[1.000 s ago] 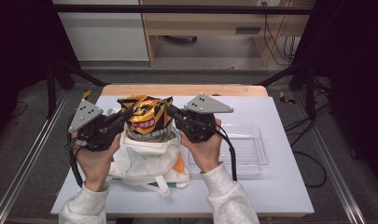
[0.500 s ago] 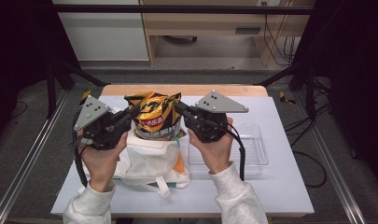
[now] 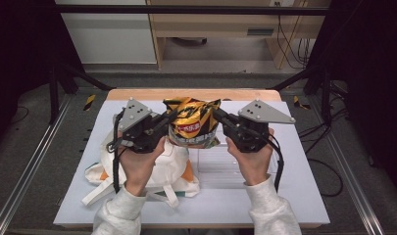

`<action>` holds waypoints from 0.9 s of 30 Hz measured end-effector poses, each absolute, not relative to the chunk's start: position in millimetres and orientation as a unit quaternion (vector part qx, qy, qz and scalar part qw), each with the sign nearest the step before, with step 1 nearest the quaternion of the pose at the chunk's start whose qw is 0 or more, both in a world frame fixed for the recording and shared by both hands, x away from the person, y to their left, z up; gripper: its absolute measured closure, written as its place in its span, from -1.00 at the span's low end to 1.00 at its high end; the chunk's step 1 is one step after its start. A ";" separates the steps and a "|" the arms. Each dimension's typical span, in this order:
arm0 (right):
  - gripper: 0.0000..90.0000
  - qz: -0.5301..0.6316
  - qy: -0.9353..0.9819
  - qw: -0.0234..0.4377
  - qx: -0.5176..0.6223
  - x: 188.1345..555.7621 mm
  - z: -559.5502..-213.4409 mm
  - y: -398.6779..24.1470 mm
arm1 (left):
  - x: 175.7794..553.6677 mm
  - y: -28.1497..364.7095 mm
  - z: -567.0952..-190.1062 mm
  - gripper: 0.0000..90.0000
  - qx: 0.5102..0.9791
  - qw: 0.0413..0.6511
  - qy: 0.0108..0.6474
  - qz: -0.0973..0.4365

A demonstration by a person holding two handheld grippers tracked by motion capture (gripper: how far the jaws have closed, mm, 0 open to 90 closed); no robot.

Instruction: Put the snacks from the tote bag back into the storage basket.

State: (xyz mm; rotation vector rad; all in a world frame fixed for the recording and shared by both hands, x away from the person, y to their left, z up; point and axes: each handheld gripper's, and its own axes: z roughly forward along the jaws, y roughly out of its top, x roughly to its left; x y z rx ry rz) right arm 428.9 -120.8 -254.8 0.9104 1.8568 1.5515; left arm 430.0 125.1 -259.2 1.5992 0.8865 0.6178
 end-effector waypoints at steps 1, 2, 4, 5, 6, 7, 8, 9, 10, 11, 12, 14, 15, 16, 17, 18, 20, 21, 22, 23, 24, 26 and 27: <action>1.00 0.575 0.690 0.276 0.342 428.4 -255.3 -124.9 | 431.2 120.7 -260.3 0.97 0.683 0.570 0.376 0.260; 1.00 0.572 0.690 0.278 0.345 428.1 -255.9 -128.8 | 432.4 116.6 -261.3 0.97 0.684 0.570 0.374 0.258; 1.00 0.569 0.688 0.282 0.350 427.5 -257.3 -137.1 | 434.5 108.2 -263.1 0.97 0.686 0.572 0.373 0.253; 1.00 0.568 0.688 0.283 0.353 427.2 -258.0 -140.8 | 435.9 102.9 -264.3 0.97 0.687 0.571 0.373 0.250; 1.00 0.566 0.686 0.284 0.357 427.0 -258.8 -145.4 | 436.7 99.7 -264.9 0.97 0.688 0.571 0.372 0.249; 1.00 0.564 0.686 0.285 0.360 426.9 -259.2 -148.3 | 437.9 95.7 -265.8 0.97 0.691 0.570 0.371 0.247; 1.00 0.563 0.685 0.287 0.363 426.7 -260.0 -151.7 | 438.8 91.6 -266.7 0.97 0.692 0.569 0.370 0.245; 1.00 0.561 0.685 0.288 0.365 426.6 -260.8 -155.4 | 439.9 86.9 -268.0 0.97 0.694 0.569 0.369 0.244; 1.00 0.560 0.683 0.290 0.369 426.4 -262.2 -159.5 | 440.6 84.1 -269.0 0.97 0.695 0.568 0.368 0.242; 1.00 0.559 0.682 0.290 0.371 426.3 -263.1 -161.9 | 441.8 79.7 -270.8 0.97 0.697 0.567 0.368 0.241; 1.00 0.558 0.682 0.291 0.374 426.4 -264.9 -166.1 | 442.9 76.2 -272.5 0.97 0.698 0.566 0.368 0.239; 1.00 0.555 0.681 0.290 0.379 427.2 -268.4 -171.6 | 444.9 70.3 -275.9 0.97 0.701 0.563 0.368 0.236; 1.00 0.554 0.681 0.290 0.381 427.9 -270.7 -174.7 | 446.3 67.1 -278.1 0.97 0.703 0.561 0.368 0.234; 1.00 0.553 0.681 0.289 0.384 428.8 -273.2 -177.5 | 447.7 63.9 -280.4 0.97 0.705 0.559 0.369 0.233; 1.00 0.551 0.680 0.288 0.387 429.5 -276.0 -180.2 | 449.6 60.1 -283.2 0.97 0.708 0.556 0.369 0.230; 1.00 0.550 0.680 0.287 0.391 430.8 -279.6 -183.5 | 450.7 57.5 -285.0 0.97 0.709 0.555 0.370 0.229; 1.00 0.546 0.681 0.284 0.397 432.7 -284.3 -188.4 | 453.2 51.4 -289.4 0.97 0.712 0.552 0.371 0.226; 1.00 0.547 0.679 0.283 0.401 433.8 -286.6 -191.0 | 454.1 48.6 -291.5 0.97 0.713 0.551 0.370 0.225; 1.00 0.546 0.678 0.283 0.403 434.6 -288.6 -194.0 | 455.0 45.8 -293.4 0.97 0.715 0.550 0.370 0.223; 1.00 0.545 0.678 0.281 0.405 435.2 -290.4 -196.7 | 455.9 43.1 -295.3 0.97 0.715 0.550 0.370 0.223; 1.00 0.544 0.678 0.281 0.406 435.8 -292.1 -198.9 | 456.8 40.7 -297.0 0.97 0.716 0.549 0.370 0.221; 1.00 0.541 0.679 0.280 0.410 437.0 -295.1 -202.7 | 458.3 36.1 -300.5 0.97 0.719 0.545 0.371 0.220; 1.00 0.539 0.679 0.281 0.411 438.0 -297.1 -204.7 | 458.8 34.4 -302.0 0.97 0.719 0.544 0.372 0.220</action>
